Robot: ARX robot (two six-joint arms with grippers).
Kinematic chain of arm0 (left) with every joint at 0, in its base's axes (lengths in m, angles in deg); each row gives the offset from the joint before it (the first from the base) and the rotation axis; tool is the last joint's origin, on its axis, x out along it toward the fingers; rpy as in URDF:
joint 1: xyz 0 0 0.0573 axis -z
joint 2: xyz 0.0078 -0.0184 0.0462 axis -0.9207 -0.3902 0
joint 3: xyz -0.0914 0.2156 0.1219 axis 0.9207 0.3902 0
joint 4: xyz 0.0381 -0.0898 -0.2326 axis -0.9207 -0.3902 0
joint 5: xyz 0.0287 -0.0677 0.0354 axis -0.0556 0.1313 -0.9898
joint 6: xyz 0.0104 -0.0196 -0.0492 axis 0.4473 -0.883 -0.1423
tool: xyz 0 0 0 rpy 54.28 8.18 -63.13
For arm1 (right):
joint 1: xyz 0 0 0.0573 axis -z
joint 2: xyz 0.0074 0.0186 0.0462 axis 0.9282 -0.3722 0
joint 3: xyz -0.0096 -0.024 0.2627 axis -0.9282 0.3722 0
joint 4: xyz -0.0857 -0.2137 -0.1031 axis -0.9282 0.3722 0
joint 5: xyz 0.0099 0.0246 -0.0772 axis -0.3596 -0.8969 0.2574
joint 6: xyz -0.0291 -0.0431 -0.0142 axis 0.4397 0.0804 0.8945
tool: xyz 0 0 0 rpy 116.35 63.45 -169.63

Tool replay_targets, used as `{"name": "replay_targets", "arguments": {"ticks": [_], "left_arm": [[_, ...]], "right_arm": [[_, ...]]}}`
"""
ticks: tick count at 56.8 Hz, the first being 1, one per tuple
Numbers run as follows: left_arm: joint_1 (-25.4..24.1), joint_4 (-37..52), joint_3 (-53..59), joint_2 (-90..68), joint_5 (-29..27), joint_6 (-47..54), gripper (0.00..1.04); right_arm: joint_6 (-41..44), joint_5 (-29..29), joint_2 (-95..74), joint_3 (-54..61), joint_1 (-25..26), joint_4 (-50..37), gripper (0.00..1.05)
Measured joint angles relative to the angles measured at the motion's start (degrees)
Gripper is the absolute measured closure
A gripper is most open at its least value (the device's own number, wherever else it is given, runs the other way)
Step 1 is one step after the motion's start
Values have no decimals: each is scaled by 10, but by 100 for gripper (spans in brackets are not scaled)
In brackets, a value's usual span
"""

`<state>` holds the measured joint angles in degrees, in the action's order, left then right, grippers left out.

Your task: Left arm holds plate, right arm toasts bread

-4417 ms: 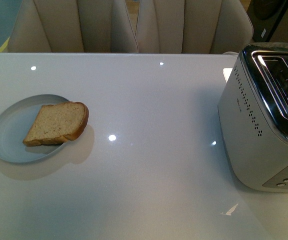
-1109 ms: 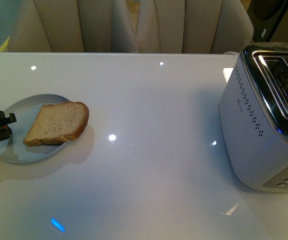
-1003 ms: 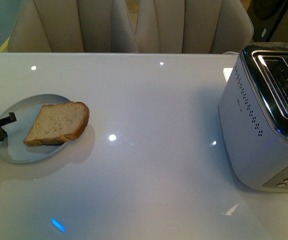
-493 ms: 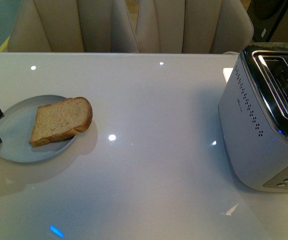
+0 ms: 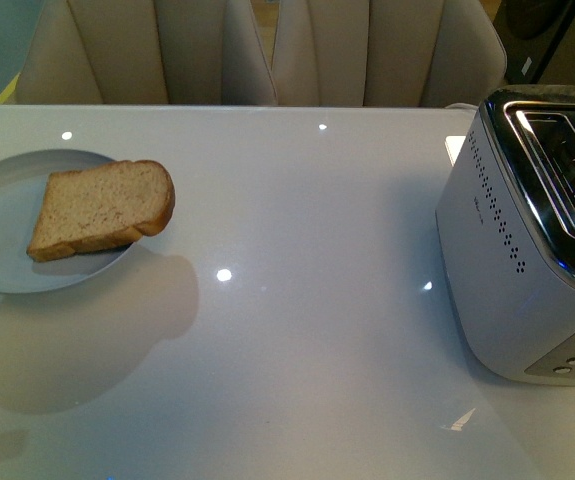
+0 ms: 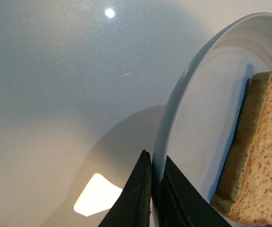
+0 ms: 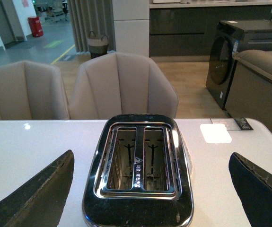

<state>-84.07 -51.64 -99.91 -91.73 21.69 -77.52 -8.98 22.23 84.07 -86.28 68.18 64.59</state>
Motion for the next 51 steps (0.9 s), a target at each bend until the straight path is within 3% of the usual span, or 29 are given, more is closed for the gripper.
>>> {"name": "replay_targets", "arguments": {"ticks": [10, 25, 51], "left_arm": [[34, -43, 17, 93, 21, -39, 102], [95, -130, 16, 186, 5, -76, 102], [280, -211, -32, 289, -45, -157, 102]], "right_arm": [[0, 0, 0, 0, 0, 0, 9], [0, 0, 0, 0, 0, 0, 9], [0, 0, 0, 0, 0, 0, 9]]}}
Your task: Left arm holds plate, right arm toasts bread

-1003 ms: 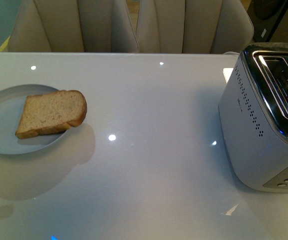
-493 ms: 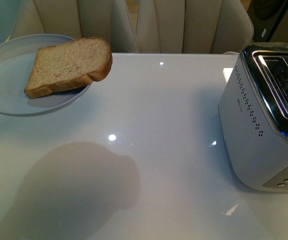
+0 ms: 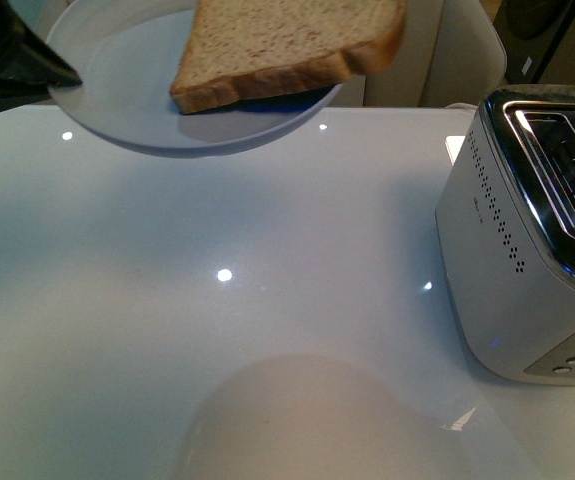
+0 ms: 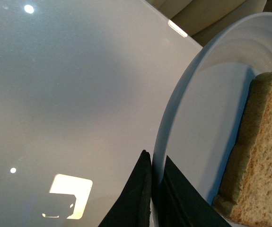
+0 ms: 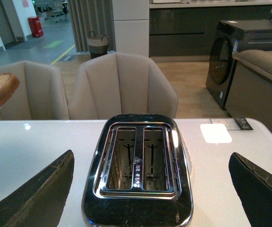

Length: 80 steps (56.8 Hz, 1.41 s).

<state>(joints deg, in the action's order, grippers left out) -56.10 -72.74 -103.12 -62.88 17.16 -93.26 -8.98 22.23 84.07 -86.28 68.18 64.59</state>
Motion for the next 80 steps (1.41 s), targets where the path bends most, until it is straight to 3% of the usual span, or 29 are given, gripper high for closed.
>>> {"name": "replay_targets", "arguments": {"ticks": [30, 74, 80], "left_arm": [[108, -28, -20, 23, -35, -72, 102], [113, -27, -20, 27, -34, -93, 102], [113, -27, -20, 27, -34, -93, 102]], "right_arm": [[0, 0, 0, 0, 0, 0, 9], [0, 0, 0, 0, 0, 0, 9], [-42, 89, -51, -34, -26, 96, 9]]}}
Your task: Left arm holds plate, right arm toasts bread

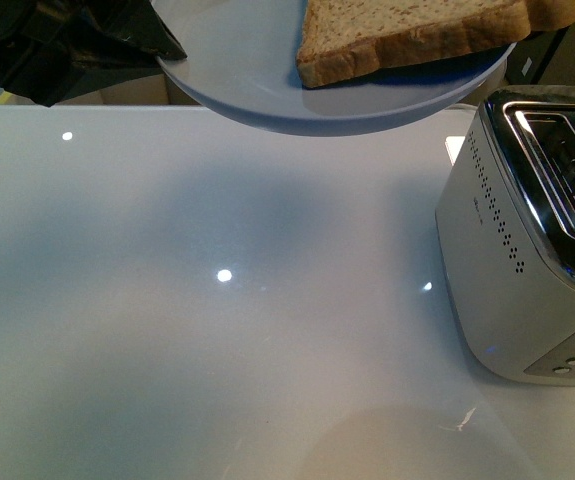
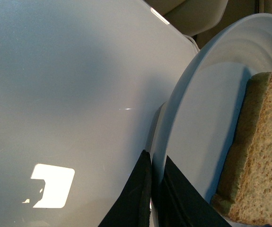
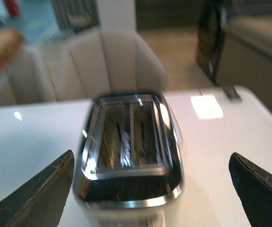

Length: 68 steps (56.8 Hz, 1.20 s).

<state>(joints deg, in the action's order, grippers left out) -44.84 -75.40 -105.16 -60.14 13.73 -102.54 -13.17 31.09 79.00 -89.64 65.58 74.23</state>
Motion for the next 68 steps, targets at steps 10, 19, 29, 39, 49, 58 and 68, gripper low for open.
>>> {"name": "replay_targets", "arguments": {"ticks": [10, 19, 29, 39, 49, 58, 68], "left_arm": [[0, 0, 0, 1, 0, -1, 102], [0, 0, 0, 2, 0, -1, 102], [0, 0, 0, 2, 0, -1, 102], [0, 0, 0, 2, 0, -1, 102], [0, 0, 0, 2, 0, -1, 102], [0, 0, 0, 2, 0, -1, 102], [0, 0, 0, 2, 0, -1, 102]], "right_arm": [[-40, -5, -132, -39, -5, -52, 9], [-75, -42, -263, -108, -8, -143, 9], [-150, -81, -424, -201, -50, -212, 9], [-235, -98, -532, -258, -117, -259, 9], [-300, -105, -600, -274, -147, -288, 9], [-359, -121, -649, -279, -158, -319, 9], [-395, -132, -678, -283, -162, -334, 16]]}}
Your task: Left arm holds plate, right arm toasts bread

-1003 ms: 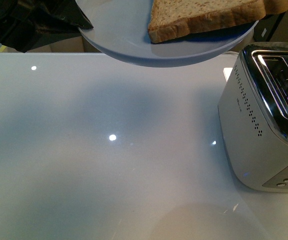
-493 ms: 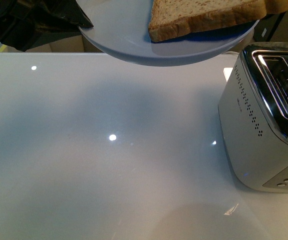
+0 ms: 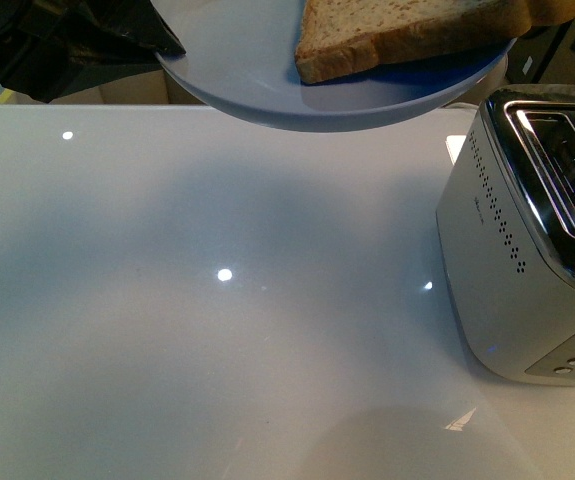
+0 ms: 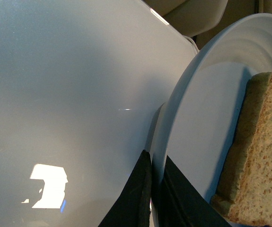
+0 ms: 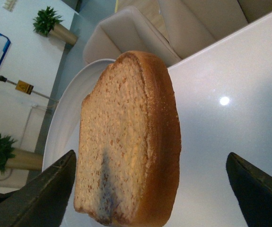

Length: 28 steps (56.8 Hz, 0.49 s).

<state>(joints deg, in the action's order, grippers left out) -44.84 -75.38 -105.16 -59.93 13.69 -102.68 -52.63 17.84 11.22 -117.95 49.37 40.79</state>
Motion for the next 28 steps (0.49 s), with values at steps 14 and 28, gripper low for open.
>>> {"name": "replay_targets", "arguments": {"ticks": [14, 28], "left_arm": [[0, 0, 0, 0, 0, 0, 102], [0, 0, 0, 0, 0, 0, 102]], "right_arm": [[-17, -2, -3, -2, -3, -3, 61], [-34, -14, 1, -2, -3, -5, 100]]}}
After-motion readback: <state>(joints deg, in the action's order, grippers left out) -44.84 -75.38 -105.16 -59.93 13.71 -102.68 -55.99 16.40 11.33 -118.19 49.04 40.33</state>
